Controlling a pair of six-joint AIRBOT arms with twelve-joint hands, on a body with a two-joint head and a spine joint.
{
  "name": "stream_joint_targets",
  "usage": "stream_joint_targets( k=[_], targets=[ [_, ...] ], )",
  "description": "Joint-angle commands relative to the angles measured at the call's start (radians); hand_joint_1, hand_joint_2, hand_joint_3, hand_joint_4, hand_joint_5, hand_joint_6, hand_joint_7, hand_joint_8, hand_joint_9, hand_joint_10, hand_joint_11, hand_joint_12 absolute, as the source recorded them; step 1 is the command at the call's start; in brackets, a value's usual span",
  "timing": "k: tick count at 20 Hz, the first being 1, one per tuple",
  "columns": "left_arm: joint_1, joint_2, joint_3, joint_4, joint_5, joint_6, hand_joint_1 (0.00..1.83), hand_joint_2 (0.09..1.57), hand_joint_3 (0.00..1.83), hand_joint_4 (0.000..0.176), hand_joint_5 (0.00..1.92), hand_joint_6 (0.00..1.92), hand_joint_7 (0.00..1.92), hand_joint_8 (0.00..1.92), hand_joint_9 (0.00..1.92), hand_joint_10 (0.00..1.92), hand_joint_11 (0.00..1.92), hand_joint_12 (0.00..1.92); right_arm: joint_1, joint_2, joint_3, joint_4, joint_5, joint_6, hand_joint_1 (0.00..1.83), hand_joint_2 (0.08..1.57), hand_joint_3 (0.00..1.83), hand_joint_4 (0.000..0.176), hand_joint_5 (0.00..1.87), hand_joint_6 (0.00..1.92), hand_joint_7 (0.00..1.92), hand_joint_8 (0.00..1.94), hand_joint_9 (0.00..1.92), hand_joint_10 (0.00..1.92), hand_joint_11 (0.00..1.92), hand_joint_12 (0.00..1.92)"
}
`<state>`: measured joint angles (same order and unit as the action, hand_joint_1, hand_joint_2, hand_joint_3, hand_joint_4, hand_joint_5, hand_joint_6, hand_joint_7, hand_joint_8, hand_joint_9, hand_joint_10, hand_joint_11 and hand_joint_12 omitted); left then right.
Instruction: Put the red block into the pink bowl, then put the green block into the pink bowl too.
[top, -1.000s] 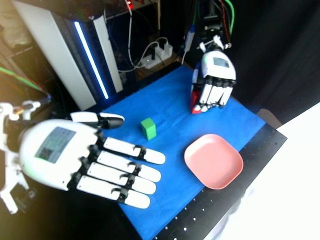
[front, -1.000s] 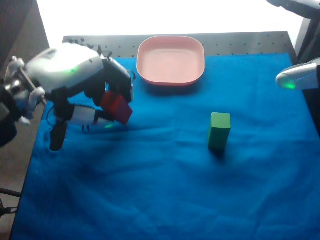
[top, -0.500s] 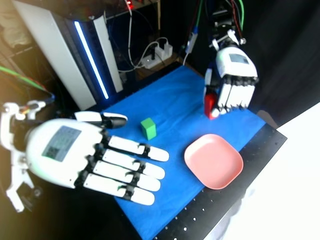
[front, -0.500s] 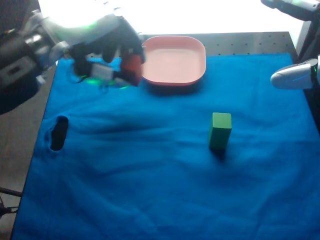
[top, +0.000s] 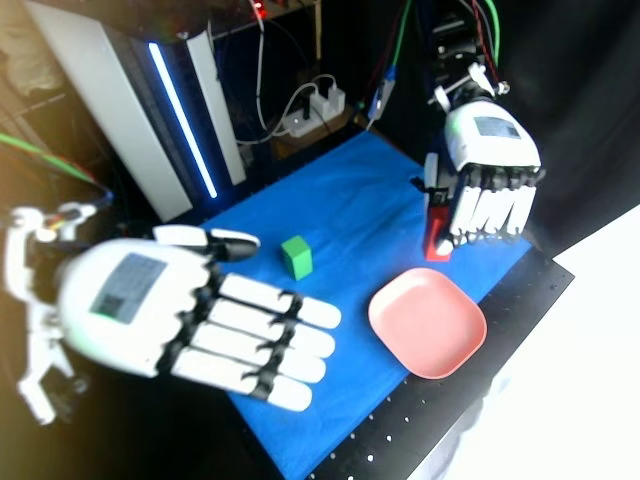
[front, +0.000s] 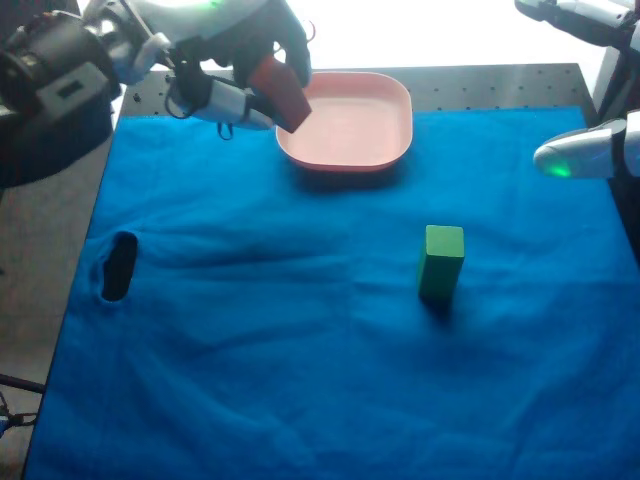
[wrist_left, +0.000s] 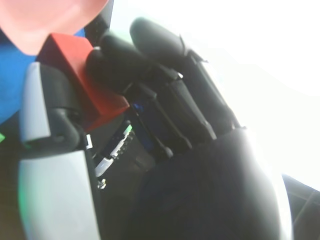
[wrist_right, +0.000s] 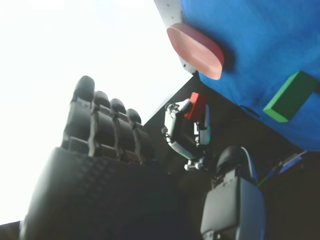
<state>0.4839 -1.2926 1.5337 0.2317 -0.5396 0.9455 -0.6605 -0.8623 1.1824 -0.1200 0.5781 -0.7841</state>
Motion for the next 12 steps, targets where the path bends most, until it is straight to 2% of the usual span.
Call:
stream_joint_targets(
  k=[1,2,4,5,6,7,8,9,11,12],
  targets=[
    [-0.018,-0.013,0.016,-0.016,-0.114,0.0,1.29,1.0,0.0,0.0,1.21,0.47,1.33,0.52,1.16,0.92,1.03,1.43,0.017,0.002,0.004,0.022,0.115,0.003,0.21,0.89,0.0,0.0,0.0,0.0,0.05,0.0,0.0,0.0,0.0,0.43],
    [-0.019,-0.025,0.03,-0.016,-0.114,0.0,1.28,1.01,0.0,0.0,1.18,0.56,1.33,0.47,1.19,0.65,0.99,1.26,0.017,0.001,0.004,0.022,0.115,0.003,0.2,0.9,0.0,0.0,0.0,0.0,0.04,0.0,0.0,0.0,0.0,0.43],
    [-0.02,-0.052,0.06,-0.018,-0.121,0.0,1.28,1.0,0.0,0.0,1.16,0.63,1.4,0.3,1.32,0.32,1.0,1.17,0.017,-0.004,0.007,0.02,0.116,0.003,0.19,0.91,0.0,0.0,0.0,0.0,0.05,0.0,0.01,0.0,0.0,0.46],
    [-0.02,-0.063,0.071,-0.021,-0.124,0.0,1.29,0.99,0.0,0.0,1.23,0.42,1.36,0.47,1.29,0.7,1.01,1.47,0.017,-0.008,0.01,0.018,0.117,0.003,0.21,0.91,0.0,0.017,0.0,0.0,0.05,0.0,0.03,0.01,0.0,0.48],
    [-0.02,-0.076,0.084,-0.02,-0.123,0.0,1.31,0.99,0.0,0.0,1.27,0.28,1.36,0.52,1.31,1.05,1.13,1.6,0.017,-0.012,0.012,0.017,0.118,0.003,0.21,0.89,0.0,0.031,0.0,0.0,0.05,0.0,0.04,0.01,0.0,0.56],
    [-0.02,-0.086,0.093,-0.016,-0.117,0.0,1.31,0.99,0.0,0.0,1.24,0.35,1.36,0.51,1.26,0.87,1.06,1.39,0.017,-0.017,0.015,0.011,0.119,0.003,0.22,0.91,0.0,0.028,0.0,0.0,0.04,0.0,0.04,0.0,0.0,0.53],
    [-0.02,-0.093,0.1,-0.014,-0.11,0.0,1.3,1.0,0.0,0.0,1.21,0.42,1.36,0.48,1.28,0.74,1.09,1.27,0.017,-0.021,0.017,0.007,0.12,0.003,0.22,0.92,0.01,0.023,0.0,0.0,0.04,0.0,0.05,0.01,0.0,0.53],
    [-0.02,-0.098,0.107,-0.009,-0.101,0.0,1.29,1.0,0.0,0.0,1.21,0.44,1.34,0.51,1.26,0.68,1.05,1.31,0.017,-0.025,0.018,0.004,0.121,0.003,0.21,0.93,0.01,0.017,0.02,0.0,0.07,0.01,0.07,0.01,0.0,0.57],
    [-0.02,-0.106,0.118,-0.006,-0.089,0.0,1.28,1.0,0.0,0.0,1.16,0.57,1.37,0.4,1.28,0.45,0.99,1.19,0.017,-0.026,0.019,0.001,0.122,0.003,0.2,0.92,0.0,0.025,0.0,0.0,0.07,0.0,0.06,0.0,0.0,0.49],
    [-0.02,-0.109,0.122,-0.006,-0.086,0.0,1.28,1.0,0.0,0.0,1.16,0.58,1.4,0.34,1.31,0.42,0.98,1.24,0.017,-0.026,0.019,0.001,0.123,0.003,0.21,0.92,0.0,0.026,0.0,0.0,0.08,0.0,0.06,0.0,0.0,0.47]
  ],
)
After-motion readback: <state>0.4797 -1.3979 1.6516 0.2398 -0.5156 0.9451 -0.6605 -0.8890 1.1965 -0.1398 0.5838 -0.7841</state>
